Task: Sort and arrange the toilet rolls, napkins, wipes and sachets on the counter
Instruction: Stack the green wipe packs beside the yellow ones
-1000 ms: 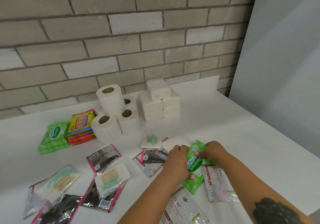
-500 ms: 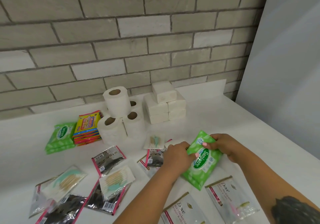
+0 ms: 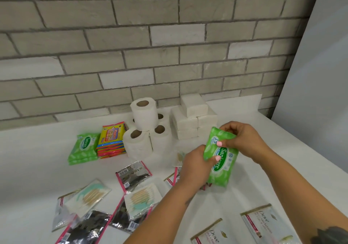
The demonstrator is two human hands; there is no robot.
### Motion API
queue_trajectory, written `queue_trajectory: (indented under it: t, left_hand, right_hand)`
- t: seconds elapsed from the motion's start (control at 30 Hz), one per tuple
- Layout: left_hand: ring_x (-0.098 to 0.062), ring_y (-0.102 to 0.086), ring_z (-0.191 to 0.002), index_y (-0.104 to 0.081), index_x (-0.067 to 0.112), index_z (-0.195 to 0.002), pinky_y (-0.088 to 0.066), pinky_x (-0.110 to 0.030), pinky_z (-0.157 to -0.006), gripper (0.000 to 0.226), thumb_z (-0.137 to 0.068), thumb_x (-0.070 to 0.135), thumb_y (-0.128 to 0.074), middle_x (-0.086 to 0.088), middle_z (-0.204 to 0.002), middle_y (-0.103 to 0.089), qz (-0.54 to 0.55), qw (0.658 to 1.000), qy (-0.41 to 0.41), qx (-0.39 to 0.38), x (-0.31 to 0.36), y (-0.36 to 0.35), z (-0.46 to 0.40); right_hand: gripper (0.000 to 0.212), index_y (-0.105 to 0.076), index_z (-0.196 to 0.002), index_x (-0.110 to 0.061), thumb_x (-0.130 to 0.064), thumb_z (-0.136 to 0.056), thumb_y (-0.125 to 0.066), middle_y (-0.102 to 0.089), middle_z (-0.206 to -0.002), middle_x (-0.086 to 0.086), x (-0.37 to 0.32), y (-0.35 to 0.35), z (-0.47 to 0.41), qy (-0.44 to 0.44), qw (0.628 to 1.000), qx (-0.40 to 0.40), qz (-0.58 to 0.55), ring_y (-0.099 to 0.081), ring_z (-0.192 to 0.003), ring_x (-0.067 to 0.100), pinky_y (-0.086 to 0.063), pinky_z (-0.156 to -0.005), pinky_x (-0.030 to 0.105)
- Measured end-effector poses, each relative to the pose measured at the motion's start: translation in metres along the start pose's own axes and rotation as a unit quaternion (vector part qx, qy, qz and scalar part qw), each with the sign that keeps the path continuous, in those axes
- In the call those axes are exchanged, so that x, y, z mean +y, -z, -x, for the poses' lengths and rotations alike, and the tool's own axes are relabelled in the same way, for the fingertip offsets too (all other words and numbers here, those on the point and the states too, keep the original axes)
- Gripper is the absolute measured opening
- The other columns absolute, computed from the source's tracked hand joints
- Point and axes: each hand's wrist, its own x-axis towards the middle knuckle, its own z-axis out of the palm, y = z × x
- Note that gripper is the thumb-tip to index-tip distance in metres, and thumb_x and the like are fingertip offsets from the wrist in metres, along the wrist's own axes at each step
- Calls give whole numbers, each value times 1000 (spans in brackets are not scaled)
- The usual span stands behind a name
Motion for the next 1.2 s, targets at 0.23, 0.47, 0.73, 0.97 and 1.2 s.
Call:
queue_trajectory:
  t: [0.23,0.47,0.73,0.97,1.2]
  left_hand:
    - [8,-54,-66,-61,20,-103,-40,-4,-54,22,-84,28,-68,19,-74,-58,13,990,-20,139,-16,84,5]
    - [-5,-57,-80,-53,22,-103,-38,-3,-60,25,-84,25,-68,13,-89,-60,35,964,-3,265,-47,197,11]
    - [-20,-56,-87,-53,10,-113,-37,-27,-69,26,-96,28,-50,-3,-100,-61,10,943,99,318,-97,308,9]
    - [-15,-52,-68,-55,2,-111,-38,-28,-56,27,-98,19,-38,-8,-94,-61,13,942,166,292,-159,368,-16]
    - [-24,-56,-79,-58,5,-114,-48,-36,-73,29,-98,24,-42,-9,-94,-63,-27,950,207,234,-211,384,-47]
  right_hand:
    - [85,-42,-134,-20,-17,-61,-87,-40,-119,-7,-51,-84,-10,170,976,127,50,-46,-108,15,-39,-88,27]
    - [46,-55,-118,-15,-29,-75,-62,-50,-124,3,-98,-183,-12,335,928,131,98,-43,-112,15,-39,-91,15]
    - [76,-51,-125,-22,-40,-57,-78,-54,-132,9,-124,-307,-22,433,856,-64,277,-48,-125,30,-40,-103,48]
    - [80,-72,-104,-19,-6,-26,-84,-71,-105,1,-135,-388,-50,440,817,-35,370,-69,-95,20,-54,-83,40]
    - [72,-77,-91,-20,-15,-19,-86,-75,-90,-1,-127,-435,-77,375,807,-44,453,-72,-83,14,-55,-79,38]
